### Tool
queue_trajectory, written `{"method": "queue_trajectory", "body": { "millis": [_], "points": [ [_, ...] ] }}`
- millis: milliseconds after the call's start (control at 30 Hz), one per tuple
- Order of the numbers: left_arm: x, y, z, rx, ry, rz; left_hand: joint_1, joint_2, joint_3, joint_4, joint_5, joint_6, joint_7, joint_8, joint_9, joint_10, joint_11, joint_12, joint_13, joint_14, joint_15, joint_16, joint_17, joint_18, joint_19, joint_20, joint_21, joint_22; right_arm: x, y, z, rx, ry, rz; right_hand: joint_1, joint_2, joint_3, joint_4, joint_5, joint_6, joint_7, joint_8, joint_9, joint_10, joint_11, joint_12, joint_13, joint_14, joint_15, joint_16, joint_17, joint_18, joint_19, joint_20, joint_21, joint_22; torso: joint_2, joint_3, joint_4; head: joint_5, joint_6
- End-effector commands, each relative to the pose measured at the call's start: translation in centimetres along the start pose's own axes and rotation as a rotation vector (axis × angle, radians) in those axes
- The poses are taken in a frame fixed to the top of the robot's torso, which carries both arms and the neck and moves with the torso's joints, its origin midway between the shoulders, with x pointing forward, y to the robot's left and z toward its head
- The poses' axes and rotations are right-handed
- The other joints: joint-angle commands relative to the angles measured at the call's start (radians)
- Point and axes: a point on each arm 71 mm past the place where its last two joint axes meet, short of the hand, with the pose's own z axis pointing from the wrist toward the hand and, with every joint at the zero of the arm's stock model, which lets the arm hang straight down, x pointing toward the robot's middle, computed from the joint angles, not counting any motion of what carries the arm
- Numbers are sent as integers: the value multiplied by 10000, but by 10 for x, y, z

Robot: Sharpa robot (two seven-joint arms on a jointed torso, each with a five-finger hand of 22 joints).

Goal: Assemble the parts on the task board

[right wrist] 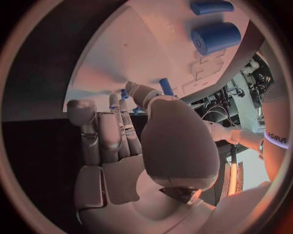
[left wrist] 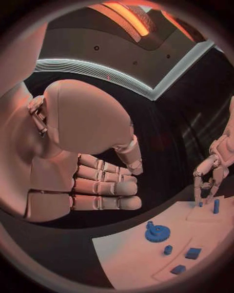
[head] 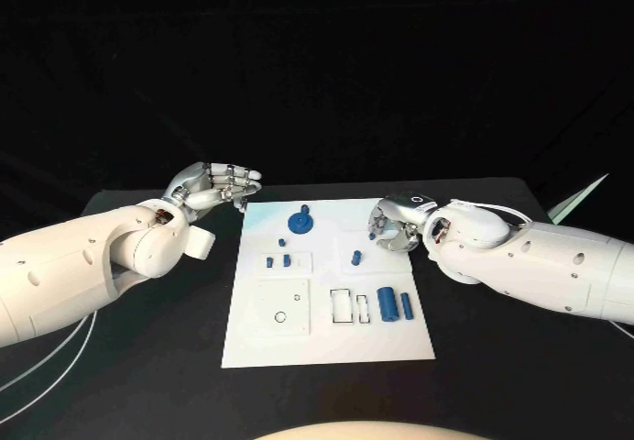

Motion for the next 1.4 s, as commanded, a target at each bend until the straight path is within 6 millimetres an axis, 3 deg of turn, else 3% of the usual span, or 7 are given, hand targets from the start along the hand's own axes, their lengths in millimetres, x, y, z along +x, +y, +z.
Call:
{"method": "queue_trajectory", "body": {
  "millis": [33,500,800,1067,1400],
  "points": [
    [2,-2,0,101,38,-197,-66,209,-575,106,-17,-66,41,190,-86,-189,-13,145,156,-166,13,-199,-102,69,-143,-27,-218,-127,2,4,1,-91,11,-20,-235,135,559,-85,38,-75,68,-110,151,-97,-1,-101,3,441,51,326,336,-298,336,23,373,379,0,0,1,9,-29],
    [-1,-2,-2,68,-32,-322,-65,214,-602,106,-15,-68,40,206,-85,-219,-11,156,158,-171,16,-205,-112,69,-141,-26,-240,-143,10,8,7,-35,360,-49,-239,271,723,-102,37,-13,24,-40,272,109,-53,-31,44,457,20,793,704,-410,514,30,1053,1179,-9,-3,19,24,-91],
    [-1,-2,-3,-1,-26,-327,-68,223,-629,110,-13,-80,44,218,-87,-262,-5,162,159,-177,20,-210,-121,68,-140,-22,-263,-160,15,9,10,183,519,-279,-179,761,1120,-225,36,244,-92,201,527,448,-172,31,106,408,-77,1028,802,-453,517,-12,1437,1652,-11,7,-10,42,-100],
    [-1,-2,-4,-50,1,-313,-67,229,-635,111,-11,-80,45,224,-87,-274,-3,165,159,-179,21,-211,-124,68,-139,-21,-270,-166,18,10,12,400,655,-696,-162,1194,1310,-483,37,524,-252,577,879,948,-354,114,263,411,-237,1217,891,-543,652,-82,1958,2300,-1,4,3,13,-145],
    [-2,-2,-5,-105,5,-249,-38,238,-658,92,-4,-68,46,257,-82,-332,3,173,159,-191,23,-217,-136,69,-136,-19,-294,-184,18,12,10,517,480,-1076,-149,1206,1467,-713,46,589,-316,729,1045,1178,-430,124,347,397,-300,1224,830,-584,714,-152,2181,2578,-8,4,-10,33,-159]
  ]
}}
